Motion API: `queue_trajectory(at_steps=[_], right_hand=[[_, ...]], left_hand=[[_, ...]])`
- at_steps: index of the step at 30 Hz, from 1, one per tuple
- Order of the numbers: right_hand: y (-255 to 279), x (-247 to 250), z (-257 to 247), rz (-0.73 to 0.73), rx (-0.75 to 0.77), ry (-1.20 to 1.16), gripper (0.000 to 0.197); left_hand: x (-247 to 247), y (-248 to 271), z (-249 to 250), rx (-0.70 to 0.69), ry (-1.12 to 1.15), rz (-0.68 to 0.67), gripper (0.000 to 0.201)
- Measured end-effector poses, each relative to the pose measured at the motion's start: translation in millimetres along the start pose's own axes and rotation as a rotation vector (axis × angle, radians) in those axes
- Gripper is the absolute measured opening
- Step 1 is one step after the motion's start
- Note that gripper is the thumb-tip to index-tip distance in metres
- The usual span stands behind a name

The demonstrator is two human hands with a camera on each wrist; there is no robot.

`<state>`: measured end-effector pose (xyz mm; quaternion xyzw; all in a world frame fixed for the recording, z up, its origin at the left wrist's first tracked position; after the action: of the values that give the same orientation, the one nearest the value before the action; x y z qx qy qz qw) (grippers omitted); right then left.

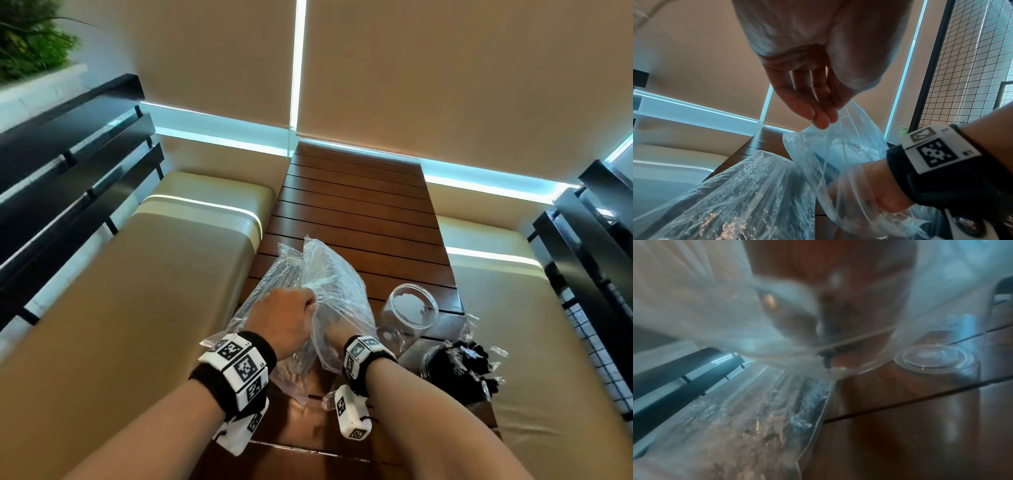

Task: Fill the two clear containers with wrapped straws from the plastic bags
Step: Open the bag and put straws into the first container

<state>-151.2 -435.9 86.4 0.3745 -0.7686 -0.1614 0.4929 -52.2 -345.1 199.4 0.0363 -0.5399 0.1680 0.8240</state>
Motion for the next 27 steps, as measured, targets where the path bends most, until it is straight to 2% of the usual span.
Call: queue_trajectory(at_steps=[4, 6, 7, 8, 10, 13, 15, 22, 25, 27], right_hand=[[-21, -5, 13, -0.017, -0.002, -0.097, 0.043], [-70, -15, 37, 0.029, 0.017, -0.227, 0.06], [-84, -18, 47, 0.058, 0.014, -0.245, 0.066], [-82, -20, 47, 0.026, -0.017, -0.3, 0.066], [-48, -13, 27, 0.0, -0.03, -0.278, 0.054], [-37, -11, 21, -0.034, 0.025, -0.137, 0.042], [-39, -14, 22, -0.071, 0.02, -0.051, 0.039], [-21, -3, 15, -0.076, 0.039, -0.007, 0.036], [-12, 4, 8, -0.047, 0.055, -0.037, 0.022], [0, 14, 4, 0.048, 0.029, -0.112, 0.015]], left_hand=[[-4, -5, 4, 0.006, 0.004, 0.01, 0.02], [-5, -6, 7, 0.011, 0.002, 0.011, 0.019], [-6, -6, 8, 0.013, 0.001, 0.014, 0.019], [-6, -6, 9, 0.014, 0.001, 0.012, 0.019], [-7, -5, 11, 0.016, 0.009, 0.003, 0.018], [-8, -3, 11, 0.008, 0.011, 0.007, 0.018], [-9, -2, 10, 0.014, 0.002, 0.002, 0.018], [-14, 0, 9, 0.056, 0.018, -0.033, 0.017], [-15, -5, 11, 0.08, 0.009, -0.036, 0.018], [-18, -9, 9, 0.124, 0.022, -0.046, 0.018]])
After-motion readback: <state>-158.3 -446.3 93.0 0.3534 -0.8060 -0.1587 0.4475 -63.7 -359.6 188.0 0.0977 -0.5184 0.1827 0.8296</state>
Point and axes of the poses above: each hand's wrist, its own y-axis away from the middle knuckle, its own x-axis out of the back of the hand, z = x × y, the point moved 6 cm from there along -y, towards the middle knuckle, and after that the axes turned 3 degrees about -y, right-handed, at the moved point
